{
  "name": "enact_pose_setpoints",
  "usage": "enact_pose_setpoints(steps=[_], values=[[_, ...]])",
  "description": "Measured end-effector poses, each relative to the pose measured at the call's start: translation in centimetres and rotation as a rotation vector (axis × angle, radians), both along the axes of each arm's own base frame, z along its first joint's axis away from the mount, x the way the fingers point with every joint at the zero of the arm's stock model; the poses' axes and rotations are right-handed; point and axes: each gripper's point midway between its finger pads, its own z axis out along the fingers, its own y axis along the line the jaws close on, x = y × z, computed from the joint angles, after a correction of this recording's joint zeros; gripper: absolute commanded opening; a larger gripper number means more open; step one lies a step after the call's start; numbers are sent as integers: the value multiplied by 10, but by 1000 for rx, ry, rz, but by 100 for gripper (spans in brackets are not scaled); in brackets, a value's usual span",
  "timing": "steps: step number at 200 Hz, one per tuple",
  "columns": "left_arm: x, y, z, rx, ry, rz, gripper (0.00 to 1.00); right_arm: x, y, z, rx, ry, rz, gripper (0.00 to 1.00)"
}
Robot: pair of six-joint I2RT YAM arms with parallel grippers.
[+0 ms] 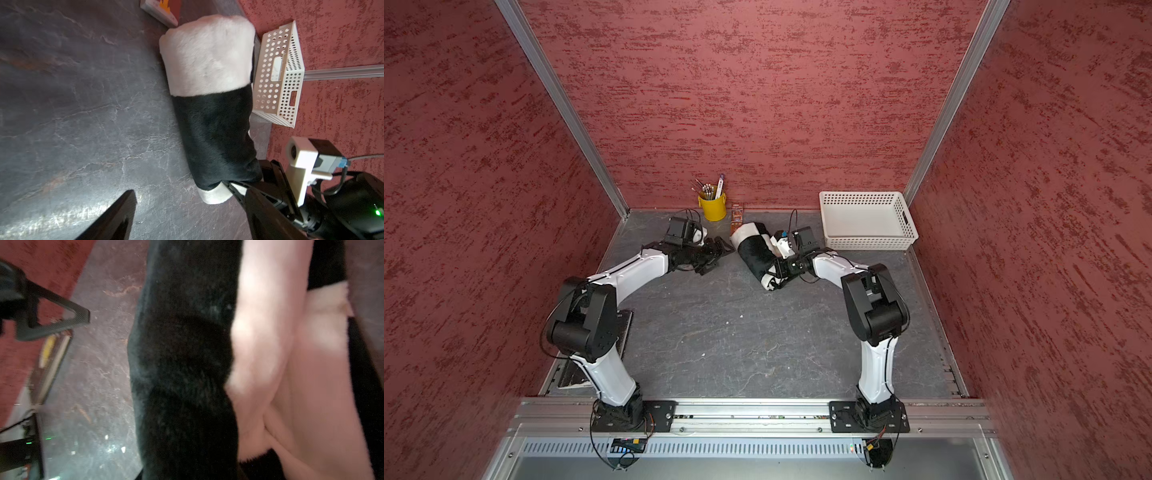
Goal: Roll up the pillowcase
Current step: Roll the pillowcase at the center of the board.
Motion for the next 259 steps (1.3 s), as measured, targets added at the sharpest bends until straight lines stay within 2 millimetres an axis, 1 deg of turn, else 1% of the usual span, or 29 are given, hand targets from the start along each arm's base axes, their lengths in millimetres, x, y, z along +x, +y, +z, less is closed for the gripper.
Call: enact_pose_setpoints(steps=[33, 57, 83, 111, 118, 130, 145, 156, 170, 171, 172, 173, 175, 195, 213, 227, 259], values=[[0, -5, -6, -6, 8, -9, 86, 8, -8, 0, 190, 174, -16, 27], [0, -7, -4, -14, 6, -16, 86, 4, -3, 4, 250, 234, -10, 26], [-5, -7, -11, -18, 18, -22, 87, -9, 16, 6, 277, 283, 19, 26], [-16, -1, -28, -5, 61, -18, 92, -38, 47, 4, 291, 332, 94, 27], [-19, 1, -32, -3, 71, -17, 96, -46, 55, 4, 293, 342, 115, 28], [-21, 2, -36, -3, 83, -14, 98, -55, 63, 3, 297, 356, 140, 30], [-20, 3, -36, -9, 82, -14, 97, -62, 69, 3, 297, 366, 159, 39], [-19, 2, -36, -15, 79, -16, 93, -64, 69, 3, 292, 363, 167, 51], [-17, -1, -39, -23, 79, -18, 86, -64, 67, 1, 271, 364, 166, 79], [-17, -1, -40, -24, 80, -17, 86, -64, 67, 0, 269, 364, 164, 83], [-17, -1, -40, -24, 82, -15, 86, -64, 67, 0, 264, 366, 159, 91], [-16, -1, -41, -24, 82, -16, 86, -64, 67, 0, 263, 367, 158, 94], [-16, -2, -41, -24, 81, -18, 86, -64, 66, -1, 259, 366, 159, 97], [-16, -5, -48, -23, 92, -18, 85, -60, 57, -7, 171, 324, 113, 99], [-16, -6, -48, -23, 89, -21, 85, -54, 45, -1, 55, 239, 47, 98], [-15, -7, -48, -21, 86, -21, 85, -50, 37, 14, -37, 141, 6, 99], [-15, -7, -48, -15, 84, -17, 85, -43, 24, 61, -230, -133, -69, 99]])
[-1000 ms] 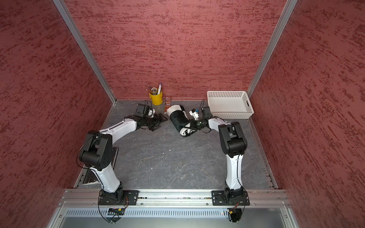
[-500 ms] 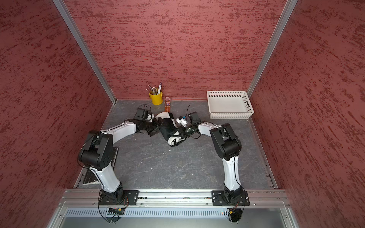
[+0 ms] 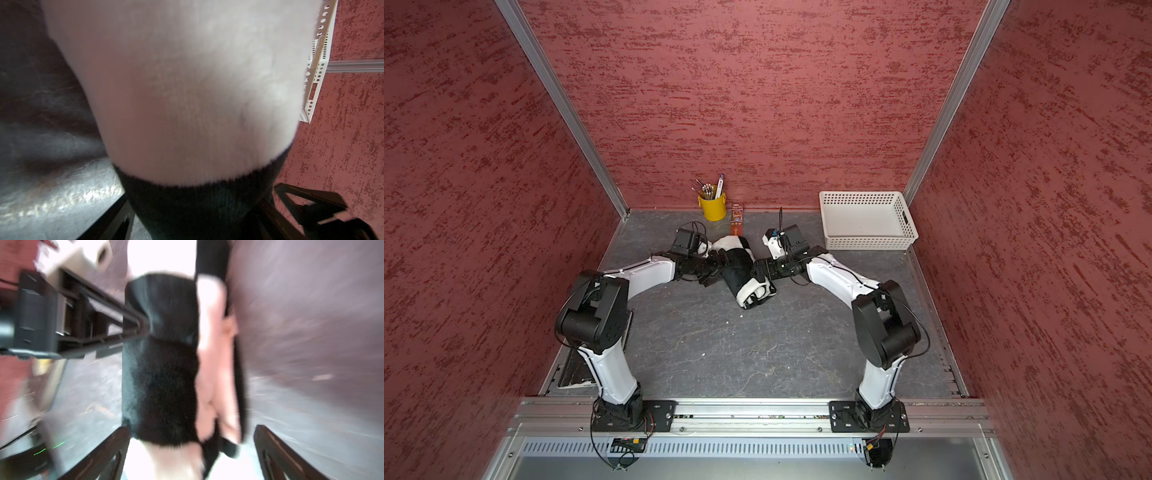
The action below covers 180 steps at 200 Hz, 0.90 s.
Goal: Roll up the pillowcase
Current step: Roll the pillowcase at the center of the board.
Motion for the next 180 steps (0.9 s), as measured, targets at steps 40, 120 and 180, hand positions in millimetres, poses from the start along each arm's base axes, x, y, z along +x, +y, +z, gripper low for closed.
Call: enact_pose_setpoints(steps=[40, 120, 180], values=[[1, 2, 0, 3, -1, 5, 85, -20, 30, 12, -259, -227, 82, 98], [3, 15, 12, 23, -18, 38, 100, -29, 59, -52, -508, -243, 221, 33], [-3, 30, 32, -47, -100, 102, 97, -17, 50, -54, -235, -62, 203, 19]])
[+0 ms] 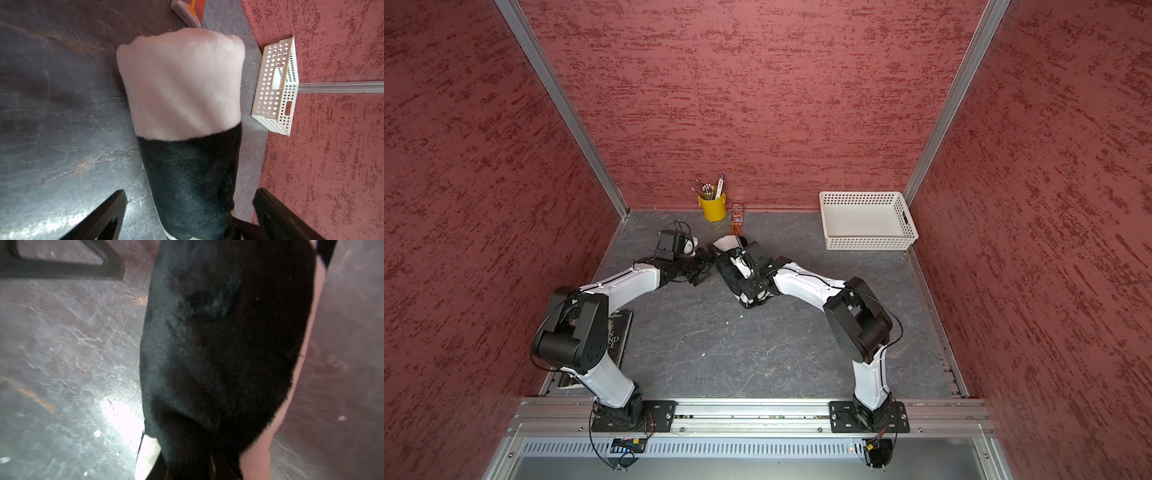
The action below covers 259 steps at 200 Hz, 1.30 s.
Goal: Roll up the pillowcase
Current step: Roll the pillowcase at the center of the board, then pick up the pillowcase at the center of the board.
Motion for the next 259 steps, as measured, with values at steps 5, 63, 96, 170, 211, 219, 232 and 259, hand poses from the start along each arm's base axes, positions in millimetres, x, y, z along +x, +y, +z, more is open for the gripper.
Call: enact_pose_setpoints(steps=[5, 63, 96, 170, 211, 219, 232, 259], values=[[0, 0, -2, -9, 2, 0, 97, 2, -3, 1, 28, 22, -4, 19], [7, -32, -31, -121, 35, -56, 100, 29, -33, -3, 343, 305, -63, 20], [20, -54, -33, -170, 12, -100, 100, 36, -41, -4, 424, 388, -65, 21], [43, -94, -41, -249, -17, -179, 100, 43, -56, -5, 495, 449, -95, 23], [51, -111, -43, -293, -35, -235, 97, 45, -56, -5, 502, 456, -96, 23], [52, -113, -44, -303, -34, -245, 92, 45, -56, -5, 502, 457, -97, 23], [53, -116, -46, -320, -33, -259, 77, 45, -56, -5, 501, 457, -97, 23], [53, -118, -48, -343, -30, -265, 39, 46, -57, -7, 495, 461, -111, 40]])
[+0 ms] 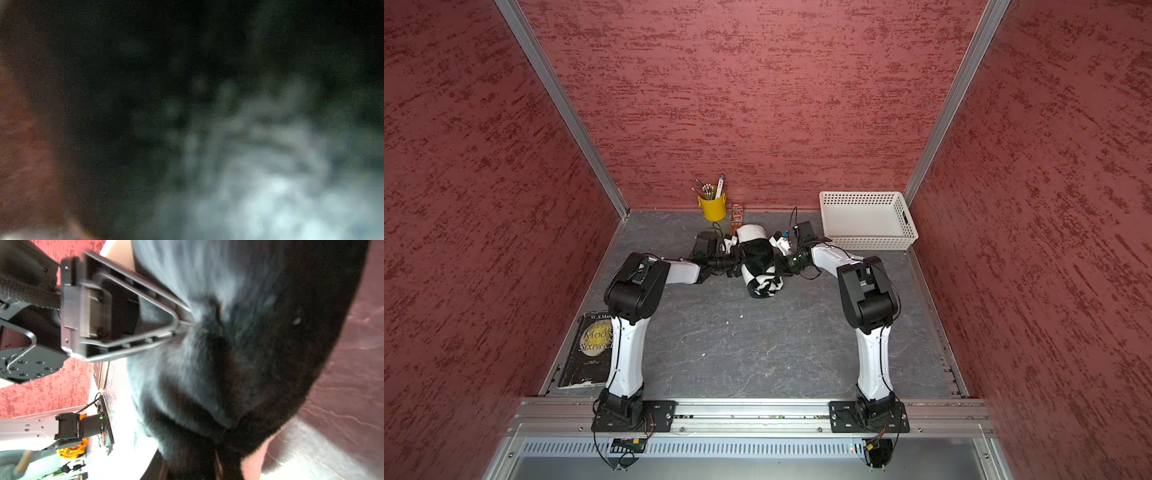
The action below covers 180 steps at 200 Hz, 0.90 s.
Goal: Roll up the pillowcase
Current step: Pick up the pillowcase at the center of the board, then move the bin to the center of the board.
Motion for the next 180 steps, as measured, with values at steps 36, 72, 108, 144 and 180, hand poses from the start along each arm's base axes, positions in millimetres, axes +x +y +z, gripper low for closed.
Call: enact_pose_setpoints(steps=[36, 72, 108, 144, 180], values=[[1, 0, 3, -16, -13, 6, 30, 3, -12, 2, -71, -25, -66, 74], [0, 6, 10, -45, -17, 31, 29, 17, -52, 37, -280, -200, -255, 98], [-3, 28, 29, -66, -22, 80, 28, 69, -111, 95, -500, -421, -517, 99], [-4, 57, 67, -94, -84, 139, 28, 132, -157, 112, -644, -478, -694, 98], [-11, 90, 105, -118, -145, 199, 28, 161, -180, 68, -747, -384, -713, 99]])
